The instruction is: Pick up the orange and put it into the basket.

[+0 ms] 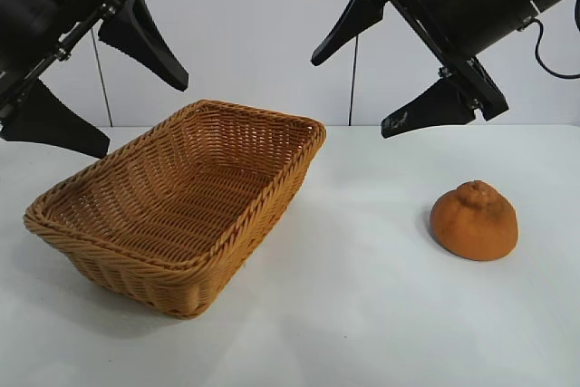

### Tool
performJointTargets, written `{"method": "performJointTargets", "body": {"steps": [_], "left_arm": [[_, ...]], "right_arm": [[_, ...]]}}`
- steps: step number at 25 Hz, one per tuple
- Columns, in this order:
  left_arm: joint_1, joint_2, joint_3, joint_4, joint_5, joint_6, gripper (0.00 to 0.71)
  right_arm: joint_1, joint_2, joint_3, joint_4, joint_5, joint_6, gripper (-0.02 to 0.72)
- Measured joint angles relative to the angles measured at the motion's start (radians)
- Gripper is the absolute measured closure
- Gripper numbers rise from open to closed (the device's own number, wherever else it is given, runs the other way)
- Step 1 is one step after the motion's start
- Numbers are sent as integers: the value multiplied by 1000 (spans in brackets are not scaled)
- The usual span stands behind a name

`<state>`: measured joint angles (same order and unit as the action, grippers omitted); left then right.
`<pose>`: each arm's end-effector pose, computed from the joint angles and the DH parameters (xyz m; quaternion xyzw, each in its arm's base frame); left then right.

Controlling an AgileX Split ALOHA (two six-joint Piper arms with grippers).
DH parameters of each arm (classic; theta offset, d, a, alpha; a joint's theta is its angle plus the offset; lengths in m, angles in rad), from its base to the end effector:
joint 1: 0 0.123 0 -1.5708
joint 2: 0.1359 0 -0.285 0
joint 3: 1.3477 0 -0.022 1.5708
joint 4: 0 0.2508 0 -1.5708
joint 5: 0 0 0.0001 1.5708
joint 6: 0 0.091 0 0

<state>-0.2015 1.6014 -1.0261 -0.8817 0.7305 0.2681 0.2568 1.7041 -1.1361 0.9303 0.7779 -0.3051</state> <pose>0.3049 -0.1102 0.2400 -0.0487 0.9272 -0.3305 0.1695 0.3237 0.1380 0.2374 0.0115 0.9222 0.3572 0.1476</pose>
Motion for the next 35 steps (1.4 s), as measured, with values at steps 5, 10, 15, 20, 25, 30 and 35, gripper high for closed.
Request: {"method": "performJointTargets", "body": {"steps": [5,10,15,20,25,30,35], "left_arm": [[0,0,0,0,-1,0,67],[0,0,0,0,-2,0,67],[0,0,0,0,-9,0,67],[0,0,0,0,-44,0,67],[0,0,0,0,-63,0,67],[8,-10,0,11,0,-8,67],[14,-114,10,181,118,-175,67]], "right_arm": [[0,0,0,0,0,0,84],[0,0,0,0,0,0,84],[0,0,0,0,0,0,84],[0,0,0,0,0,0,84],[0,0,0,0,0,0,84],[0,0,0,0,0,0,84],[0,0,0,-8,0,0,84]]}}
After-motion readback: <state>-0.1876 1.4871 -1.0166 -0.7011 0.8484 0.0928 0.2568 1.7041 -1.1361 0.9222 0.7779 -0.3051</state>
